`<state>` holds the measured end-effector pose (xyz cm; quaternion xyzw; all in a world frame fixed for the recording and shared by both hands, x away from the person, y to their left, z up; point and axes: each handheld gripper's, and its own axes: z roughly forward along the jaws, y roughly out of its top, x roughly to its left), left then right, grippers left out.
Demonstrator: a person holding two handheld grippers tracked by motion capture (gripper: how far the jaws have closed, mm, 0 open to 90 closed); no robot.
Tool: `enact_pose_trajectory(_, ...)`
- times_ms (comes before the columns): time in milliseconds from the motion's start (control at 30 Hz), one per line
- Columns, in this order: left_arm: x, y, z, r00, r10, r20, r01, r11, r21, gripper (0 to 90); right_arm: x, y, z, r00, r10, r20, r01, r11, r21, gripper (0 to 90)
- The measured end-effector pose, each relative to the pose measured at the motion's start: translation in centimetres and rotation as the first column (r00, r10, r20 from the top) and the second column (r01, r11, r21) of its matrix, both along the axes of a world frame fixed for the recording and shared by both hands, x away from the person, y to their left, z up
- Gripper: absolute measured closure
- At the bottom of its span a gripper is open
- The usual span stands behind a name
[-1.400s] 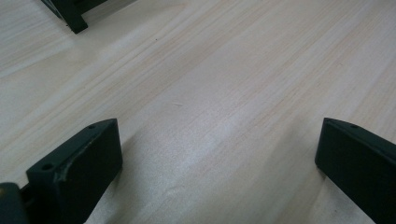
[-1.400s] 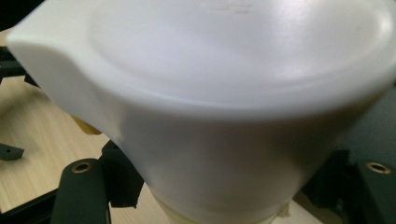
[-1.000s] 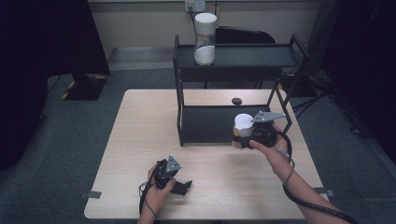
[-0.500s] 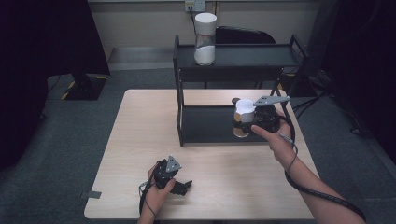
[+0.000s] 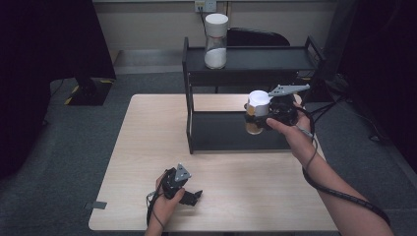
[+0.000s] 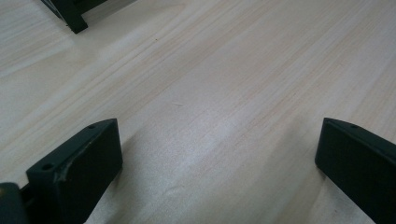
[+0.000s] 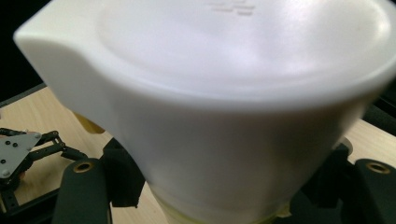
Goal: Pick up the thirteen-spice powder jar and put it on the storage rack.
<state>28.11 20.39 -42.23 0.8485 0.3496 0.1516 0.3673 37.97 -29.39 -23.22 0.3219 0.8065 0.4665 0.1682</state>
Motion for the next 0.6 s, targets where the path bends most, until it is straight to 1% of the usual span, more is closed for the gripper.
enact_pose_trajectory(167,0.0,0.0,0.0,1.0,0.0,0.0,0.0,1.0,0.0,0.0,0.3,0.1,1.3,1.0,0.003,0.004,-0.003,1.0,0.015,29.5)
enact_pose_trajectory(433,0.0,0.0,0.0,1.0,0.001,0.0,-0.001,1.0,0.0,0.0,0.9,0.5,3.7,0.9999,0.012,0.008,-0.012,1.0,0.007,29.6)
enact_pose_trajectory(500,0.0,0.0,0.0,1.0,0.0,0.0,0.0,1.0,0.0,0.0,0.9,0.5,4.2,0.9998,0.01,0.015,-0.01,1.0,0.013,29.7)
enact_pose_trajectory(600,0.0,0.0,0.0,1.0,0.001,0.0,-0.001,1.0,0.0,0.0,1.1,0.4,5.1,0.9999,0.009,0.014,-0.009,1.0,0.023,29.7)
